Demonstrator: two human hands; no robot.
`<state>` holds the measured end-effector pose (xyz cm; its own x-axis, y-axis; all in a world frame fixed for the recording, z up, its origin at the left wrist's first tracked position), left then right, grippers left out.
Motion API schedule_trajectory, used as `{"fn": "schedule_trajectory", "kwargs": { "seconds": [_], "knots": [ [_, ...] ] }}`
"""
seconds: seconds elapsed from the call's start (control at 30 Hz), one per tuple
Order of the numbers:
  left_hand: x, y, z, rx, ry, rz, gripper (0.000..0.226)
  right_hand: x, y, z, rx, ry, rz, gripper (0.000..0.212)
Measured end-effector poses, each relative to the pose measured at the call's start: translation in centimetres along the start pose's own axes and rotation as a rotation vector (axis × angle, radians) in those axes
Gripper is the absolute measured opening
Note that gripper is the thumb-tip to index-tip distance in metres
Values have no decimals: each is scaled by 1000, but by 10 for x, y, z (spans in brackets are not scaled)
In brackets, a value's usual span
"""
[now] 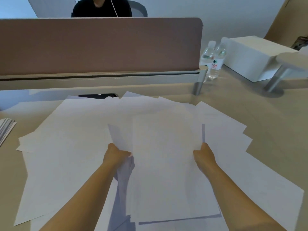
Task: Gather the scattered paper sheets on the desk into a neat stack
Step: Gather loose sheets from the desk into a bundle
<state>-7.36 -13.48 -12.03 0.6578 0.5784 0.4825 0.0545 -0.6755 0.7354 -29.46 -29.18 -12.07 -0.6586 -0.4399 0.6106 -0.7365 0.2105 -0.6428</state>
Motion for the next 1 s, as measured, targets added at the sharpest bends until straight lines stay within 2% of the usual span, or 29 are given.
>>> {"fn": "schedule_trajectory", "kwargs": {
  "seconds": [0.13, 0.23, 0.3, 0.43, 0.5, 0.53, 0.63, 0.7, 0.77, 0.8, 0.83, 0.9, 1.0],
  "knots": [
    [-8, 0, 8, -31, 41, 79, 34, 12, 10, 1, -55, 122, -342, 39],
    [-15, 1, 9, -46, -22, 35, 23, 12, 9, 4, 0, 139, -411, 50],
    [-21, 4, 8, -34, -112, -36, 22, 9, 3, 7, 55, 110, -360, 56],
    [-31, 16, 1, 3, -259, -104, 22, -8, -14, 6, 118, -76, 41, 48],
    [-30, 17, 2, -2, -233, -110, 12, -8, -15, 5, 122, -86, 82, 38],
    [-26, 17, 3, -2, -197, -96, 6, -5, -15, 7, 128, -33, 43, 37],
    [-20, 12, 9, 5, -121, -56, 23, 13, -4, 19, 37, 175, -285, 49],
    [-21, 11, 12, 4, -99, -59, 28, 21, 5, 24, -63, 188, -382, 58],
    [-26, 13, 13, -5, -108, -73, 21, 24, 9, 25, -106, 186, -438, 62],
    [-30, 17, 12, -13, -114, -94, 15, 24, 9, 27, -95, 193, -454, 62],
    [-34, 21, 11, -16, -128, -119, 19, 23, 8, 29, -75, 191, -435, 61],
    [-44, 30, 8, -43, -156, -157, 41, 18, 3, 30, -33, 129, -333, 56],
    [-57, 38, 6, -42, -210, -137, 45, 13, 1, 33, 25, 10, -204, 38]
  ]
}}
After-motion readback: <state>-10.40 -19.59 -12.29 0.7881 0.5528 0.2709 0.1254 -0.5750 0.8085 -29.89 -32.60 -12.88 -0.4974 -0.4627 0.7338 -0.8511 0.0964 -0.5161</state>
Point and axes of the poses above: each hand's wrist, its own z-axis towards the middle knuckle, its own x-axis out of the back of the hand, y = z × x, the point moved 2 cm from there along z, towards the middle knuckle, and after that the axes turned 1 degree about -x, right-handed, at the moved point
